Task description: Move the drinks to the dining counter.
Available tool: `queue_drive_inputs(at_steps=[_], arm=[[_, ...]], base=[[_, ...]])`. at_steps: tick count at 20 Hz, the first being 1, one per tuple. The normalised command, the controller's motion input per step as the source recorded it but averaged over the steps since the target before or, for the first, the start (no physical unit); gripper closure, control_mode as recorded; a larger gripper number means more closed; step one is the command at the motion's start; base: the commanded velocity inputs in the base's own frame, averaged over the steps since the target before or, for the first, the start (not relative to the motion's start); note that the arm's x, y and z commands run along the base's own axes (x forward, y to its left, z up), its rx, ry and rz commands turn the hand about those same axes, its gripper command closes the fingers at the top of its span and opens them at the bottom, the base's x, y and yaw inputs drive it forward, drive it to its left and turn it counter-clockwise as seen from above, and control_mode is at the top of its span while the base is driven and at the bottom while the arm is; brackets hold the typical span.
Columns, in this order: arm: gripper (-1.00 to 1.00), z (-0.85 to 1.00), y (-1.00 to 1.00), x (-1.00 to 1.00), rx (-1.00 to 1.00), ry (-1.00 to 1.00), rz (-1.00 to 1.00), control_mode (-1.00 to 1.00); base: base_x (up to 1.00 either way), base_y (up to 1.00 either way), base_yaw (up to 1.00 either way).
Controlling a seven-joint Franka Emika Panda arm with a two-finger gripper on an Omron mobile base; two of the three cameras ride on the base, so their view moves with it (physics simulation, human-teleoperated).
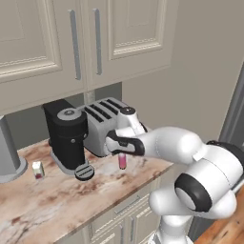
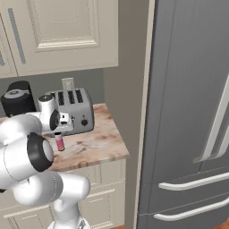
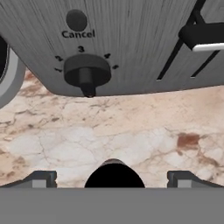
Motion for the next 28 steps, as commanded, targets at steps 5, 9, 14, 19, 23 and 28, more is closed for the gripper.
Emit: queue_drive_inputs(at_steps=[5, 9, 14, 19, 23, 28], arm=[[1.00, -0.46, 0.00, -0.10, 0.04, 0.03, 0.00, -1.00], [1.00, -0.39, -0.03, -0.13, 0.05, 0.01, 0.00, -1.00], [1.00, -0.42, -0.23, -0.28, 0.06, 0.03, 0.00, -1.00], [1.00, -0.28, -0.34, -0.58, 0.05, 0.00, 0.00, -1.00], [1.00, -0.01, -0.38, -0.79, 0.08, -0.14, 0.00, -1.00], [1.00, 0.41, -0.36, -0.69, 0.13, -0.25, 0.00, -1.00]], base=[[0.00, 0.00, 0.00], [0.00, 0.00, 0.00], [0.00, 0.00, 0.00], [0.00, 0.00, 0.00], [0.00, 0.00, 0.00], [0.00, 0.00, 0.00]])
